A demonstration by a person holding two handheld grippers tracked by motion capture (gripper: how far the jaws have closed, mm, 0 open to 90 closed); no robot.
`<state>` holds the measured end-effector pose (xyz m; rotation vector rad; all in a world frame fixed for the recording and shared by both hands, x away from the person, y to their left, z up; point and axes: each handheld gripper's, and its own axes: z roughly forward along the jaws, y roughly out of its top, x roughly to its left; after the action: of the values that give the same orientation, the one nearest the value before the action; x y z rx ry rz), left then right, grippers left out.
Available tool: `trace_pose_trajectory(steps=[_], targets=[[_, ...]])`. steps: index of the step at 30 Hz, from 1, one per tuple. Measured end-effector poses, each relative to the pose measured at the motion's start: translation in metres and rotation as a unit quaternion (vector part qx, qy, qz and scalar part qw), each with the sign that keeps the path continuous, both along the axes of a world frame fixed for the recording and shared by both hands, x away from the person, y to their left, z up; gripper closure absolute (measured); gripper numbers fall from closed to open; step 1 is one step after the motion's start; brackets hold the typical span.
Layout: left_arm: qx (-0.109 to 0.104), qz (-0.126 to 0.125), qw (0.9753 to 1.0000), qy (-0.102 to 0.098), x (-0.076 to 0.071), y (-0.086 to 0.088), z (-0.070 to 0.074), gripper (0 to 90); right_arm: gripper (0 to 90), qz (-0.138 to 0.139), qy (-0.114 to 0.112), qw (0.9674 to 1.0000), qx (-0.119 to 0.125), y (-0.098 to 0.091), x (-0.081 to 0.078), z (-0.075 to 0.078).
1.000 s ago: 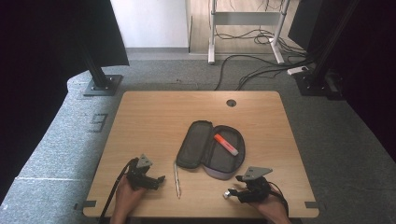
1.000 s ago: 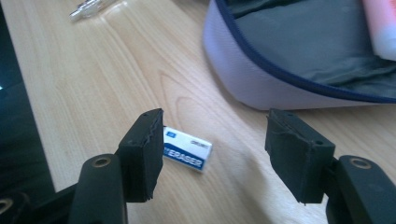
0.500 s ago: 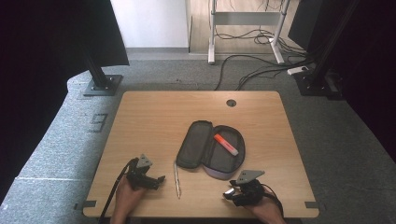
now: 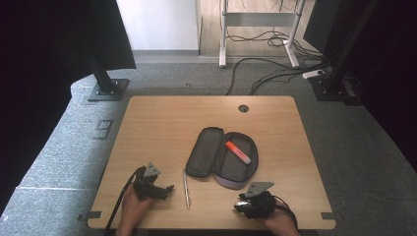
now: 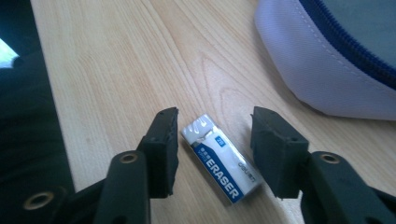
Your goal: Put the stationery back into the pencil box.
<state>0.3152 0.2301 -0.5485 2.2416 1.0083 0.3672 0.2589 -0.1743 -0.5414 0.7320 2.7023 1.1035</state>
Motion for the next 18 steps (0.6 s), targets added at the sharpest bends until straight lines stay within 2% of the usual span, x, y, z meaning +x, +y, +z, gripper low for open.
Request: trace_pose_trajectory(steps=[5, 7, 9, 18], targets=[[0.0, 0.0, 1.0, 0.0, 0.0, 0.0, 0.0, 0.0, 65.9, -0.002, -0.013, 0.9998, -0.015, -0.0021, -0.0013, 0.0013], [0.0, 0.0, 1.0, 0.0, 0.0, 0.0, 0.0, 0.0, 71.2, -0.007, -0.011, 0.9998, -0.015, -0.004, -0.0005, 0.0016], [0.0, 0.0, 1.0, 0.0, 0.0, 0.0, 0.0, 0.0, 71.7, -0.016, -0.008, 0.9998, -0.012, -0.0058, 0.0005, 0.0014], [0.0, 0.0, 1.0, 0.0, 0.0, 0.0, 0.0, 0.0, 72.1, -0.022, 0.0, 0.9997, -0.005, -0.0067, 0.0009, 0.0027]])
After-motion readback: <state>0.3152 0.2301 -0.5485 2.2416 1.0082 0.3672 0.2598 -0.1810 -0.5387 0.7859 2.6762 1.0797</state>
